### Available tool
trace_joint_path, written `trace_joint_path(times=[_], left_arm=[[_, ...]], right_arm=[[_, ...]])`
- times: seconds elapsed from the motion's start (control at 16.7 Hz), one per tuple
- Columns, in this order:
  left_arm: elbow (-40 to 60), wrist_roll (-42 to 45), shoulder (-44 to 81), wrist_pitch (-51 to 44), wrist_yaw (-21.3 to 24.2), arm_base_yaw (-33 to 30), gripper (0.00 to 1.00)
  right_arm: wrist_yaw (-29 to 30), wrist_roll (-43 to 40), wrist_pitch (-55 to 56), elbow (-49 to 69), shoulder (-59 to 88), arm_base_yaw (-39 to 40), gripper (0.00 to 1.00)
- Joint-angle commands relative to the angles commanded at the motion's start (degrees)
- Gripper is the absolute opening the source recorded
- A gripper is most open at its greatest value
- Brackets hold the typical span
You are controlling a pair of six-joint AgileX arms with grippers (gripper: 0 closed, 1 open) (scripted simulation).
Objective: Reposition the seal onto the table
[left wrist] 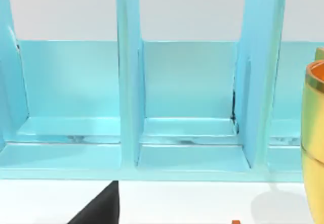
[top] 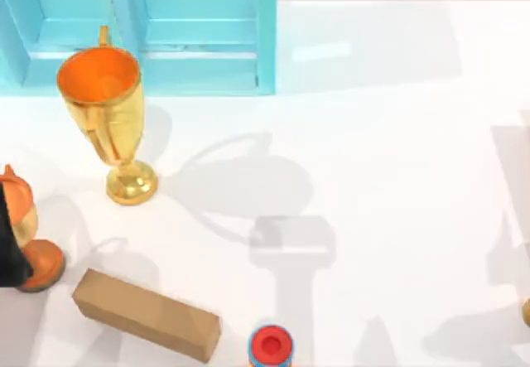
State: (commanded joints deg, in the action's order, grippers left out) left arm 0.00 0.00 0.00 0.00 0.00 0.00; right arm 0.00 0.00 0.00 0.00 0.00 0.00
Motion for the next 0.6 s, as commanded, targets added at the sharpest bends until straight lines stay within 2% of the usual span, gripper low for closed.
trace_joint_path(times=[0.3,0.6], left_arm=[[0.00,0.00,0.00,0.00,0.00,0.00,1.00],[0.00,0.00,0.00,0.00,0.00,0.00,1.00]], right_arm=[[0.08,-1.35,-3.33,3.62,3.68,-1.53,1.00],[0.07,-7.11,-17.25,19.06,21.96,-7.48,1.00]])
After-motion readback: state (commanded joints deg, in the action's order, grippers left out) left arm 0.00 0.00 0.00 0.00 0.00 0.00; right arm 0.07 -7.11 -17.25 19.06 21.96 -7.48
